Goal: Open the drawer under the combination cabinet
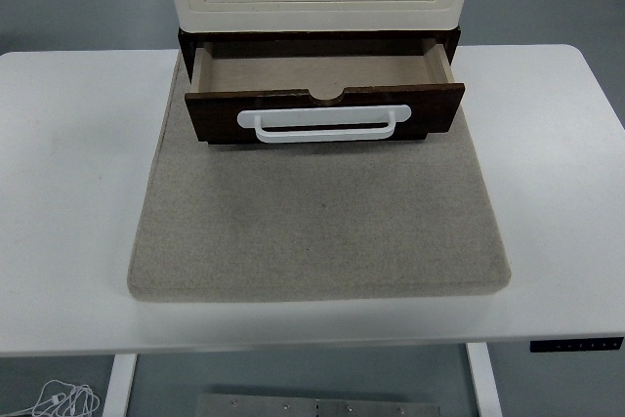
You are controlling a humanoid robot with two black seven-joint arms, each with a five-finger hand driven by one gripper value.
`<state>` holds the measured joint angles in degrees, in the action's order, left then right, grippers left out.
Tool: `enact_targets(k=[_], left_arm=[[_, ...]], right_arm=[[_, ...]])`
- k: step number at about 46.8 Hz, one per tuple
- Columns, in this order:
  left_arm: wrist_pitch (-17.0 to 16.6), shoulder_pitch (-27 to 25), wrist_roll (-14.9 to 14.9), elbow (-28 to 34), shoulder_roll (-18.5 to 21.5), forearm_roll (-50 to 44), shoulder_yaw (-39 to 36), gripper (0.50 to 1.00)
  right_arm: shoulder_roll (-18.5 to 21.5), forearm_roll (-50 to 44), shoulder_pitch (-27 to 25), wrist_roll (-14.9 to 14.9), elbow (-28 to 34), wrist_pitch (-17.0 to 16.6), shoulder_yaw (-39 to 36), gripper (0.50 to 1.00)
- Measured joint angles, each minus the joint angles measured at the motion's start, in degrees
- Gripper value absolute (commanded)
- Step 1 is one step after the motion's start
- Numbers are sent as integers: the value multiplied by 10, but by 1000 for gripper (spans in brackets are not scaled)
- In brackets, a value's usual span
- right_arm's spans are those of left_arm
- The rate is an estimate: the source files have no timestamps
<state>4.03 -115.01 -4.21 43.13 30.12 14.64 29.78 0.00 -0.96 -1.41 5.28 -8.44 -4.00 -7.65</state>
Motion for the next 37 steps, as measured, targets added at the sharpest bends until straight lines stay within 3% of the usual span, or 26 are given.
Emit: enact_targets(k=[7,18,25,37], left_arm=[[-5,0,12,-134,1,-33,19,1000],[3,26,13,-288,9,-134,19,1000],[22,98,13,-312,16,-167,20,1000],[21,235,12,-314,19,-284,21,1000]], right_arm=[[0,0,0,0,0,0,0,926],[0,0,0,0,0,0,0,926],[0,0,0,0,0,0,0,928],[0,0,0,0,0,0,0,928]])
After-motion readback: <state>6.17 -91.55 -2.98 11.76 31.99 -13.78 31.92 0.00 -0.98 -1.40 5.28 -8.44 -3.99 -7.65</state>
